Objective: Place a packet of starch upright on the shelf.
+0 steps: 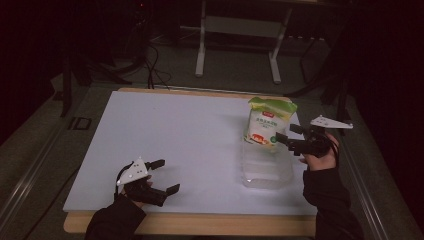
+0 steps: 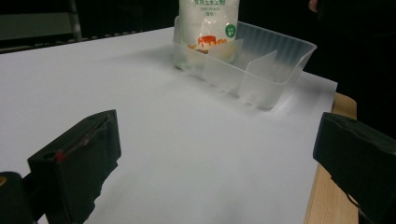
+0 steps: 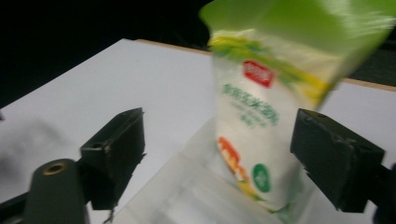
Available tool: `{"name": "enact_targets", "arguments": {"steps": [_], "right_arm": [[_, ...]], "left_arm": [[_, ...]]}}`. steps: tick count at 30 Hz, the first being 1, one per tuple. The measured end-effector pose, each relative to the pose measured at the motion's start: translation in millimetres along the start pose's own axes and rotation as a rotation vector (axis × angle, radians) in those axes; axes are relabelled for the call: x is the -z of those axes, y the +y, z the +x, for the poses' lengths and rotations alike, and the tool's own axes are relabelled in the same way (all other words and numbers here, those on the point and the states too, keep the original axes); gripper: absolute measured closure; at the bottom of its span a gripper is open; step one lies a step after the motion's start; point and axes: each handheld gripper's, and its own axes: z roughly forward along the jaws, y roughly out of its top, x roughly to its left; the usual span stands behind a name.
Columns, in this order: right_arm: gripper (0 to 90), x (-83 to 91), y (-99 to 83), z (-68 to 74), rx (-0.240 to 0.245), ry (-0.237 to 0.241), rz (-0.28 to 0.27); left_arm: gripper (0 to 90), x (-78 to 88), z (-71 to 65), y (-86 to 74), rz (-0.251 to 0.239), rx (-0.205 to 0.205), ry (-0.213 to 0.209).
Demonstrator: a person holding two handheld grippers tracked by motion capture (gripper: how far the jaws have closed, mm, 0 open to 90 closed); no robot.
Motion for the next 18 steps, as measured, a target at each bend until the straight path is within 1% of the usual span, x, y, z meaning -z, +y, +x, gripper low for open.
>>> {"name": "enact_targets", "arguments": {"steps": [2,3,5,7,10,15,18], "right_arm": [[18.0,0.7,-1.4,6.5,-0.005,0.023,-0.013],[17.9,0.7,-2.1,9.8,-0.001,0.024,-0.018],[17.8,0.0,-3.4,15.7,0.016,0.026,-0.015],[17.7,-0.6,-4.8,20.9,0.018,0.047,-0.017],[17.7,-1.2,-7.0,29.3,0.017,0.065,-0.022],[17.7,-1.0,-11.8,44.8,0.034,0.066,-0.047],[17.6,-2.9,-14.9,53.2,0.048,0.086,-0.043]], "left_arm": [[1.4,0.0,-0.3,0.0,0.002,-0.001,0.001],[1.4,0.2,-0.3,-0.1,0.001,-0.001,0.001],[1.4,0.5,-0.2,-0.2,0.0,0.0,0.002],[1.4,0.6,-0.2,-0.6,0.001,0.001,0.003],[1.4,0.4,-0.6,-1.1,0.002,0.003,0.002],[1.4,0.2,-1.8,-1.1,0.005,0.001,-0.007],[1.4,0.4,-1.9,-1.1,0.003,0.008,-0.007]]}}
